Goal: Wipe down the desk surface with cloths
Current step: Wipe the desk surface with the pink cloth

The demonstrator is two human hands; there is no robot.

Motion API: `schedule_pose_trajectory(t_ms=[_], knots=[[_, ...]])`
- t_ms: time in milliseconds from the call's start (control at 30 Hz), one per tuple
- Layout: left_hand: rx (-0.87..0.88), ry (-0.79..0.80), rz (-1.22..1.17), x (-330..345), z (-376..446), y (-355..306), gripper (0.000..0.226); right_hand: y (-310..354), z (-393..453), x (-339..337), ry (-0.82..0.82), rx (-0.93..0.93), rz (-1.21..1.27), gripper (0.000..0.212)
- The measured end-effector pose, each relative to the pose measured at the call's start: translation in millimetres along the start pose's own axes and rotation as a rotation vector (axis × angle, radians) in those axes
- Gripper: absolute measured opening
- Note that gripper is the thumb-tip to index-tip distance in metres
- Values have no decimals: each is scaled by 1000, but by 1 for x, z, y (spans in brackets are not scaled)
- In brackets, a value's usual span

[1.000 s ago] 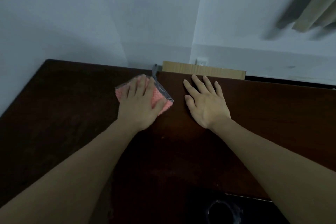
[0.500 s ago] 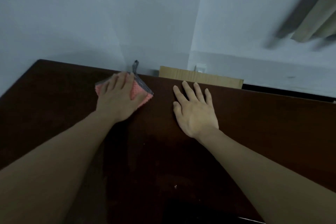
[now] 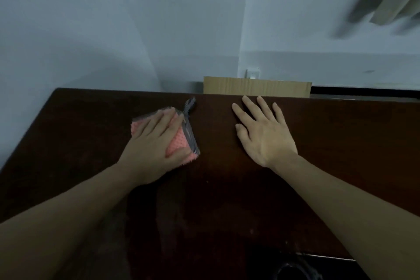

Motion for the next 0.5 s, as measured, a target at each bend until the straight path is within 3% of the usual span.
schedule_pose_trajectory(t_ms=[100,200,367,500], knots=[[-124,-50,-3,-7,36,27,115,0,0,0,-6,12,-6,55],[-181,-91,5,-8,58,40,101,-1,0,1,-24,18,4,55],[-168,-107,-5,-10,38,33,97,-1,0,3,-23,28,-10,59],[-41,-33,6,-2,-10,19,106,-1,0,4,-1,28,-29,67]])
Point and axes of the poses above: each hand's wrist, its own z-axis towards the middle knuckle, its own x-axis out of the palm, y = z × x, the point moved 6 cm from there along z, towards the middle knuckle, and after that the axes turned 6 degrees about -y, right-handed, at the moved point
